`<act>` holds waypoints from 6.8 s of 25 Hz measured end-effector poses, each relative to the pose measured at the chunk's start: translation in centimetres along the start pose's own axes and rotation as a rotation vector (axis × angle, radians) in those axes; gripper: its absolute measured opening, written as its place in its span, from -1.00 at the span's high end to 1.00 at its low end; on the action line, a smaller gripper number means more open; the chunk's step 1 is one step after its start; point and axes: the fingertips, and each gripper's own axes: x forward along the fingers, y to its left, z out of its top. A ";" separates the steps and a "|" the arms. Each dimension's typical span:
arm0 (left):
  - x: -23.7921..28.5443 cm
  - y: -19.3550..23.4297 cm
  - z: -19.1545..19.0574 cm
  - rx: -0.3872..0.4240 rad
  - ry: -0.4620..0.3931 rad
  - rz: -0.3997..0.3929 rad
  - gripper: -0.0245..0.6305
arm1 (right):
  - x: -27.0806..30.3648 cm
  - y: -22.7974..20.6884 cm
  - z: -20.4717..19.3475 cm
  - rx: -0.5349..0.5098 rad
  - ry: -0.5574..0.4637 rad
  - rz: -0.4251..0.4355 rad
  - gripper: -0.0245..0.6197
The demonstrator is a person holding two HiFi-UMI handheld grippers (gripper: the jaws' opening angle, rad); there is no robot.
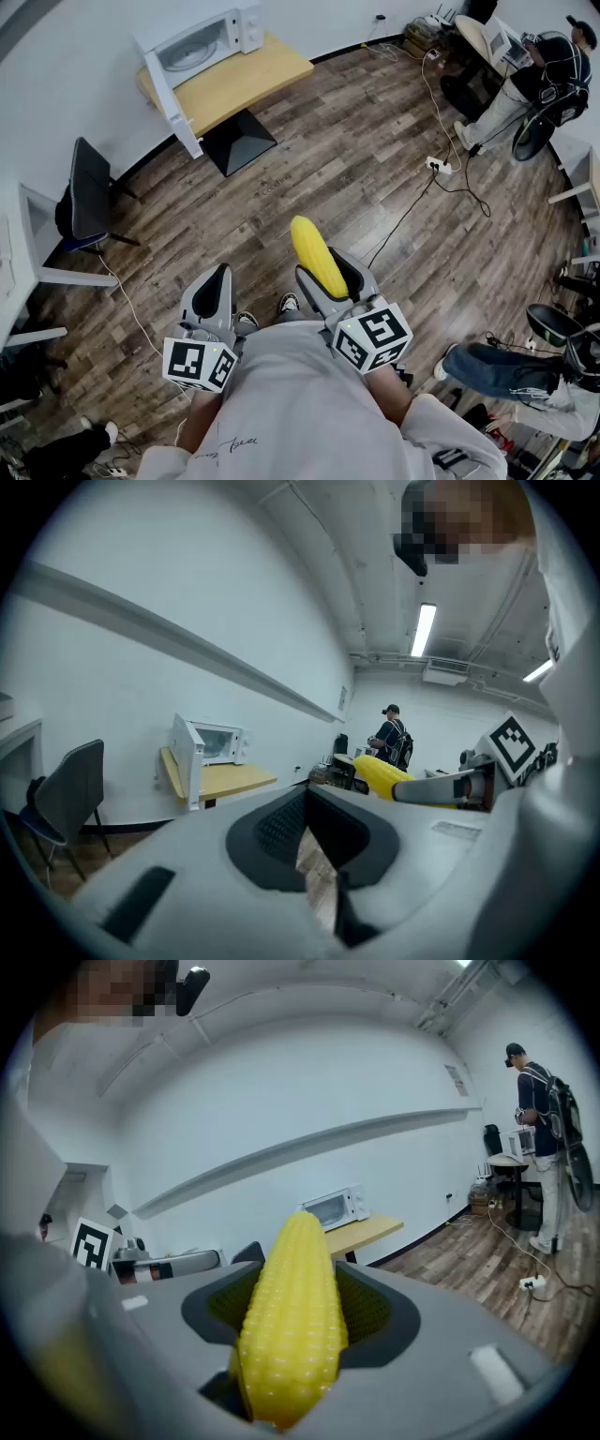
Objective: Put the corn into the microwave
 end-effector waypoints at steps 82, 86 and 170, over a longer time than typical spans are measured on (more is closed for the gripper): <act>33.0 18.3 11.1 -0.050 0.040 -0.030 0.95 | 32.5 -17.3 15.7 0.093 0.065 0.070 0.11; 33.7 20.5 12.5 -0.064 0.011 -0.010 0.95 | 35.2 -16.7 16.6 0.080 0.082 0.097 0.11; 51.5 35.6 19.4 -0.087 -0.032 0.523 0.94 | 69.1 -23.4 24.2 -0.090 0.325 0.592 0.11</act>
